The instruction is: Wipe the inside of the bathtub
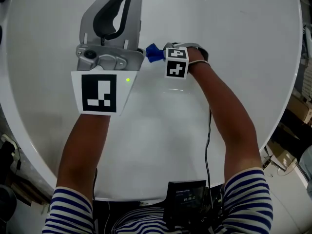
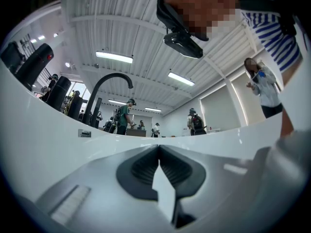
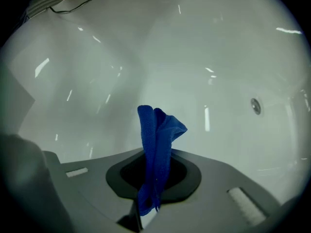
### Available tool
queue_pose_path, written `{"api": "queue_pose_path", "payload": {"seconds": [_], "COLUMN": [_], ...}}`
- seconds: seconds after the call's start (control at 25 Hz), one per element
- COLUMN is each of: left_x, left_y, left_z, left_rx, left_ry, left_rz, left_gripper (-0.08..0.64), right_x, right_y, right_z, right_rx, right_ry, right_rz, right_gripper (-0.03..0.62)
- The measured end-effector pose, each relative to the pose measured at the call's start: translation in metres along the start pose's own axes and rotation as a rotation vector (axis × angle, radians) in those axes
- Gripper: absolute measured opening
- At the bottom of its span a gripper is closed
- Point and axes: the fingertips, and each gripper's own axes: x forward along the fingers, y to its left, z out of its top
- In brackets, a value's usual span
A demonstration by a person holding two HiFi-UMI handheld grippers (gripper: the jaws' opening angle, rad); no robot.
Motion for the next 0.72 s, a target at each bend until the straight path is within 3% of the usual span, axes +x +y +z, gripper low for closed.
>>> {"api": "queue_pose_path", "payload": {"seconds": [0.2,0.32,0.52,0.72], "left_x": [0.003,-0.001,-0.005,-0.02], "left_y": [0.002,0.003,-0.007,-0.016], "left_z": [-0.027,-0.054,-0.126,-0.181], "left_rx": [0.006,0.007,-0.002,-0.02], "left_ry": [0.015,0.031,0.098,0.187], "left_rz": [0.011,0.018,0.021,0.029], "left_gripper": [0.002,0.002,0.002,0.002], "right_x": [-0.035,-0.042,-0.021,0.006], "right_y": [-0.116,-0.162,-0.187,-0.184], "right_z": [-0.035,-0.046,-0.065,-0.078], "right_rx": [0.028,0.043,0.05,0.053], "right_ry": [0.029,0.039,0.046,0.036], "right_rz": [-0.201,-0.277,-0.301,-0.291], "right_gripper": [0.045,0.046,0.046,0.046]}}
